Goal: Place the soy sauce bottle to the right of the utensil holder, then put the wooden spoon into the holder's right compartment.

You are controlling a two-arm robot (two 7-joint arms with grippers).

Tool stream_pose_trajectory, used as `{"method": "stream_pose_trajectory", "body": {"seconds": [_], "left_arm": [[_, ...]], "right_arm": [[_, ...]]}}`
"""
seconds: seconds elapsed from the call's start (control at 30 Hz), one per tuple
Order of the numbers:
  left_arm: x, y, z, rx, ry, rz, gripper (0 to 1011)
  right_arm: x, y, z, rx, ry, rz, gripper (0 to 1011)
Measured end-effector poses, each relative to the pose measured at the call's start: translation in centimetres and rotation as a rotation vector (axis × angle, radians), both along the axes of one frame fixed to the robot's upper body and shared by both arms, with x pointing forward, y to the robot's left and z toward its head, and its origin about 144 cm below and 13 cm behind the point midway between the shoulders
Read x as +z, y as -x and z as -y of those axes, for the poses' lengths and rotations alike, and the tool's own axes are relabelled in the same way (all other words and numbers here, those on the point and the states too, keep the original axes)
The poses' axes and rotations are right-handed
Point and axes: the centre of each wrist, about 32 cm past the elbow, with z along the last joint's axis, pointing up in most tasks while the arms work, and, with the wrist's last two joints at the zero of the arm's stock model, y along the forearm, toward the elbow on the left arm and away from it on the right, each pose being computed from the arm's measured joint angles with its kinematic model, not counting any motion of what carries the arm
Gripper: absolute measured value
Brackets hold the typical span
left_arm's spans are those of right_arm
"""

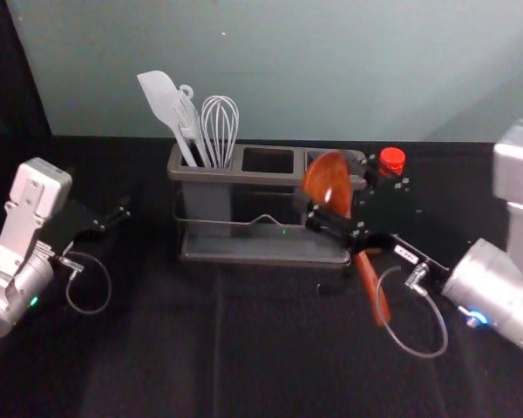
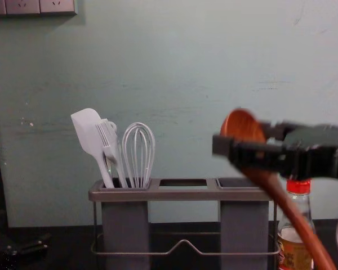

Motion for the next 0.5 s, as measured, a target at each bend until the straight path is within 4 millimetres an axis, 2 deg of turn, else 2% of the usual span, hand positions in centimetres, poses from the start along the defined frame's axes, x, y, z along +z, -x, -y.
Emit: {"method": "stream_pose_trajectory", "body": {"seconds": [0.3, 0.5], "left_arm": [[0.0, 0.0, 0.0, 0.0, 0.0, 0.0, 1005], [0.0, 0.0, 0.0, 0.0, 0.0, 0.0, 1005]], "right_arm": [[-2.0, 0.6, 0.7, 0.015, -0.192, 0.239, 837], [-2.7, 0.5, 1.1, 0.018, -0.263, 0.305, 837]]}}
